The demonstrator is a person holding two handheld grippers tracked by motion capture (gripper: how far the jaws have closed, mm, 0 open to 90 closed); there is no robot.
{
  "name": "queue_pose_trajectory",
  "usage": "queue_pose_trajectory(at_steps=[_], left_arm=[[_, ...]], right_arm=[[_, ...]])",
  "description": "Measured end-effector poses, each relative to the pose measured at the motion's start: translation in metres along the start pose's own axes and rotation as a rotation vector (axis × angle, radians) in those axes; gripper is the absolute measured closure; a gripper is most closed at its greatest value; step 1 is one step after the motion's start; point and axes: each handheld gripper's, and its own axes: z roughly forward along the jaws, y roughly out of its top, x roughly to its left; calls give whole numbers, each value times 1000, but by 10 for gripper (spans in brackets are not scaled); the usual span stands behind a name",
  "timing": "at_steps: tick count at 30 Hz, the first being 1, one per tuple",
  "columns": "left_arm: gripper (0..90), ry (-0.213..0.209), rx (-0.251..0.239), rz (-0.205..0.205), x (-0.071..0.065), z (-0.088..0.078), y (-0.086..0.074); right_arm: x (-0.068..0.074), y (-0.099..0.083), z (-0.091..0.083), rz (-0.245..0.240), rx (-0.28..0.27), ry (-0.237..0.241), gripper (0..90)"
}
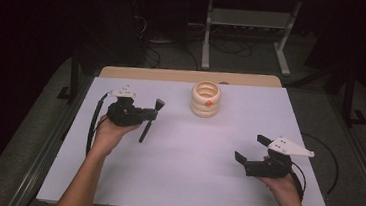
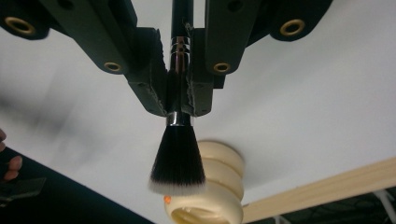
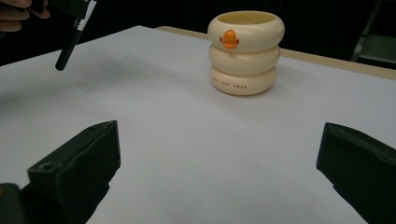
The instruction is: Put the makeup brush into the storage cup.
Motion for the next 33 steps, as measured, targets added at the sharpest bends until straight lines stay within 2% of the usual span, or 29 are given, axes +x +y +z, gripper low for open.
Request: queue_pose_trajectory(at_steps=[6,10,14,22,25,29,33], left_arm=[[774,-27,-51,22,-6,-3,1],[774,-35,-65,39,-8,-3,2],[774,-56,-81,33,-9,-3,2],[774,-73,-106,34,-11,-3,2],[775,-78,-114,39,-13,-3,3],[775,-86,-138,45,-14,-4,4],[775,-94,-148,37,-14,-5,4]], right_arm=[[2,4,3,13,-2,19,0],[4,12,10,6,-8,40,0],[7,20,18,5,-17,67,0],[15,37,36,4,-35,128,0],[16,39,38,6,-40,134,0],[20,48,51,-7,-47,166,0],[23,52,58,-13,-50,176,0]])
